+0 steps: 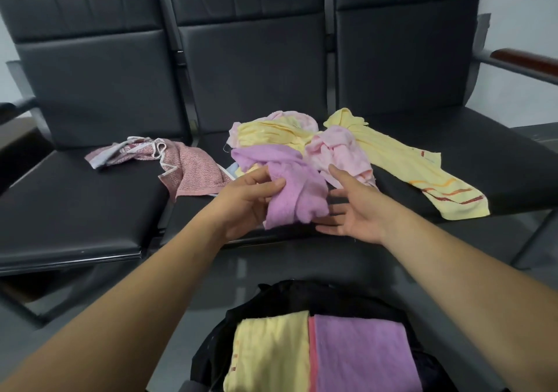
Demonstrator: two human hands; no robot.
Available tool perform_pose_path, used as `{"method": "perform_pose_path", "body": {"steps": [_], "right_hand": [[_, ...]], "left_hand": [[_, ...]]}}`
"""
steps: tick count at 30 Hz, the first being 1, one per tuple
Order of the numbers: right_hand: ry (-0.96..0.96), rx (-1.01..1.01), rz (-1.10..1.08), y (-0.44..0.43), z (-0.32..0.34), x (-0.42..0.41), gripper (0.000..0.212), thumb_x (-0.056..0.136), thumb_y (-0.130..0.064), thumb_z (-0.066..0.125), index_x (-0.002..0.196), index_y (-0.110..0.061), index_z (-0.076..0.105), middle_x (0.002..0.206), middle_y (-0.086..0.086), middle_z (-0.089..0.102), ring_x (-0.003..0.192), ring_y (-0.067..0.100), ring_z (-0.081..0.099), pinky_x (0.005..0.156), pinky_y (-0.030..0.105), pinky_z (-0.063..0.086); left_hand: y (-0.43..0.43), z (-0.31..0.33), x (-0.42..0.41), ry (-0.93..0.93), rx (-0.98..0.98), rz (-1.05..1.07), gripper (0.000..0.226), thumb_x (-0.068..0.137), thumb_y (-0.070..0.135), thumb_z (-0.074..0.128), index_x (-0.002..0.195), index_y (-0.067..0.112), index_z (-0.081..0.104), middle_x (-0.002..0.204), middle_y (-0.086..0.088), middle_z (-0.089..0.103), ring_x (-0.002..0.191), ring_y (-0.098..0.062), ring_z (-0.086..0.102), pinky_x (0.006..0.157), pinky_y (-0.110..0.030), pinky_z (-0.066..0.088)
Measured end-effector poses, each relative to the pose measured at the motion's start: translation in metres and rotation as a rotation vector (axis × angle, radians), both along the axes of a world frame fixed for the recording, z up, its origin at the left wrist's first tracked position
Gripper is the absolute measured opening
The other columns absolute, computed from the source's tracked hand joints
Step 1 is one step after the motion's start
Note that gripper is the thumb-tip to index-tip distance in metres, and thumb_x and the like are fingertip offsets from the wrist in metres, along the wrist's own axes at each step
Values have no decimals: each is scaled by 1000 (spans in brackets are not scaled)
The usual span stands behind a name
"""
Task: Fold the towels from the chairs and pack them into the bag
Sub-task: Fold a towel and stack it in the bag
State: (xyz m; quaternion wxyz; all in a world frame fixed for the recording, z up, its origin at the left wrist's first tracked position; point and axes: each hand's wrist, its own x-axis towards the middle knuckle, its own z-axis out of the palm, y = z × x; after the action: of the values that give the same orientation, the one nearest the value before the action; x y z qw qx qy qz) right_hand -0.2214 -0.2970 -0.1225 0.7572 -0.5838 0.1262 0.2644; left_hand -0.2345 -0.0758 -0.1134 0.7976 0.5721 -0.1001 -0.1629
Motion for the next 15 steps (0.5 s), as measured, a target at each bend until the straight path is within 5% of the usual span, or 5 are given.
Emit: {"method": "perform_pose_path", "body": {"steps": [3, 7, 12, 15], "right_hand": [[-33, 174, 64, 12, 4, -12, 46, 96, -36, 67, 132, -9, 64, 125, 16, 71, 108, 31, 72, 82, 44, 62], [-127, 77, -37, 21, 12, -18, 31, 97, -2, 56, 126, 5, 66, 116, 18, 74, 96, 24, 70, 76, 35, 59], [-314, -26, 7, -5, 49, -27, 26, 94, -9, 67, 120, -6, 69, 102, 8, 73, 79, 17, 68, 65, 30, 57], [-474, -330, 134, -14, 67, -46, 18, 97, -26, 69, 100, -9, 74, 90, 5, 70, 69, 15, 67, 60, 28, 54]], "left_hand": [[3, 8, -16, -16, 49, -54, 11, 88, 10, 66, 98, 10, 71, 95, -7, 73, 84, -19, 72, 76, -33, 60], [5, 18, -31, -27, 95, -3, 10, 91, 24, 68, 99, 17, 70, 93, -2, 68, 83, -16, 65, 74, -33, 54], [13, 42, -44, -21, 19, 129, 10, 95, 27, 62, 100, 19, 58, 94, -3, 67, 82, -18, 64, 73, -32, 55], [12, 53, -52, -61, 58, 219, 5, 98, 18, 58, 97, 14, 57, 94, -7, 66, 85, -20, 64, 81, -37, 50]]}}
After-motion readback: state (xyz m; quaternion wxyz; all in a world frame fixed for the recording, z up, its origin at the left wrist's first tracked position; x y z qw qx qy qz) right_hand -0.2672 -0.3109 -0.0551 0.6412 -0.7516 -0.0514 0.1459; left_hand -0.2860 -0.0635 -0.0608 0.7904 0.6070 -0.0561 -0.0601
